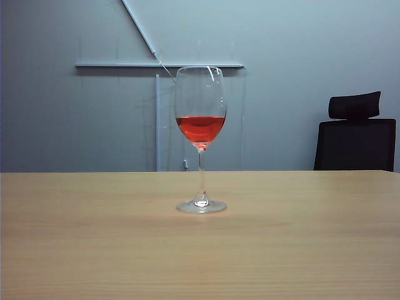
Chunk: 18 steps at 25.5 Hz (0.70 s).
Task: Gently pick up the goblet, rotate it counterclockwise for two full turns (viewing from above), and then place it back on the table.
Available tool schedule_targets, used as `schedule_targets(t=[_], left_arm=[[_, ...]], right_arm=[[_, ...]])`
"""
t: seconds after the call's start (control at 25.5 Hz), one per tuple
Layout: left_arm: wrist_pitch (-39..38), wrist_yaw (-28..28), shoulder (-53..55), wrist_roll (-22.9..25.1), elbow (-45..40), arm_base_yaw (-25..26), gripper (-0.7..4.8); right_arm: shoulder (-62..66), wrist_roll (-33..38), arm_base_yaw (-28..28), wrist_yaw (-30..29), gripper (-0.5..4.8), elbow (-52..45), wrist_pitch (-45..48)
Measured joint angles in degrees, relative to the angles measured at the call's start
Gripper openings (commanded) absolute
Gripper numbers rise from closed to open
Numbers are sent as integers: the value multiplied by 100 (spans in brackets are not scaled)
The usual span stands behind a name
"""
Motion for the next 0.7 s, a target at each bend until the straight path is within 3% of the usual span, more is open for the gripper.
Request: schedule_targets(t=[0.39,0.51,0.59,0.67,0.7], left_arm=[[0,0,2,0,0,-2,-5],[44,-15,129,0,4,-140,-5],[13,-20,575,0,0,-809,-5],[-2,-4,796,0,-2,-1314,-5],[13,-20,984,0,0,-1818,-5]], right_arm=[[0,42,0,-7,0,0,0],[0,575,2,-361,0,0,66],[2,1351,22,-1073,0,0,400],[70,1759,164,-1226,0,0,498],[160,1945,387,-1263,0,0,490]])
